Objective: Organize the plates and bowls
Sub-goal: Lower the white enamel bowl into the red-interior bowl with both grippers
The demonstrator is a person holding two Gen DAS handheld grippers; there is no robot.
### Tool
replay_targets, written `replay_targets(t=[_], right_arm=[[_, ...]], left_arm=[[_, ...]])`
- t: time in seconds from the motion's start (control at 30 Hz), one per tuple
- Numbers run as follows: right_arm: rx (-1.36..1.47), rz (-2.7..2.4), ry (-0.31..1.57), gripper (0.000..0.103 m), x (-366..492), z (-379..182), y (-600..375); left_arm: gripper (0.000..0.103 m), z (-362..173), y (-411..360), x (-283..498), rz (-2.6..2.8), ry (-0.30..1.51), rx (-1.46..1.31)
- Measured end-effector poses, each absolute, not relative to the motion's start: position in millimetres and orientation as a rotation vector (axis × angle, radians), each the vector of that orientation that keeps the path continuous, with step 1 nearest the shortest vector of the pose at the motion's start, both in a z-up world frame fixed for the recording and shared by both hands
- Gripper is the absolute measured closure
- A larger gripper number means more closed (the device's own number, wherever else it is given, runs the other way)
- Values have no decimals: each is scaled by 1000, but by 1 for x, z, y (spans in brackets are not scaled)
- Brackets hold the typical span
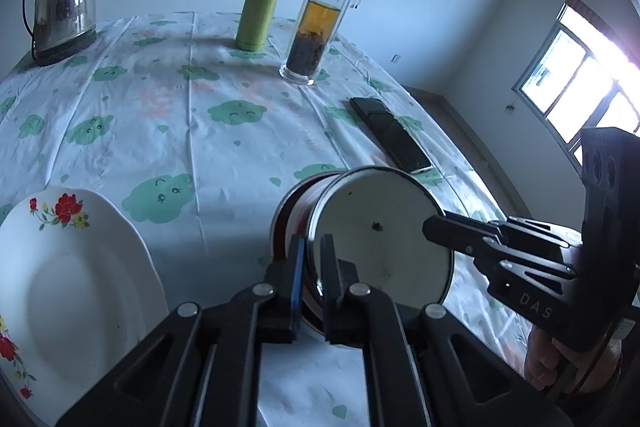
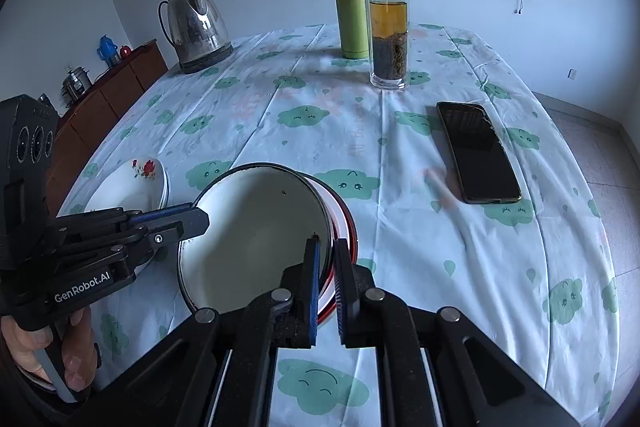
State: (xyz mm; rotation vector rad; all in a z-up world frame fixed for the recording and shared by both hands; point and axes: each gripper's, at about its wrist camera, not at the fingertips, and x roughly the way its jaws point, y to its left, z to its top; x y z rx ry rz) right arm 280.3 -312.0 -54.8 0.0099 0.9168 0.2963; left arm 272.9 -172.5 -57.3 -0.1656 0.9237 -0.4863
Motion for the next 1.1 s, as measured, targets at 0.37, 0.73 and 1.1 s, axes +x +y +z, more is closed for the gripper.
replay_targets(t=[0.37, 0.73, 1.1], right_arm=[[13, 267, 883, 95, 287, -57, -313], [-3, 257, 876, 95, 287, -57, -311], [-87, 235, 837, 95, 283, -56, -305]], left_arm=[[99, -59, -174, 274, -495, 916, -161], [99, -60, -171, 278, -506, 929, -192], [98, -56, -180, 268, -476, 883, -110]])
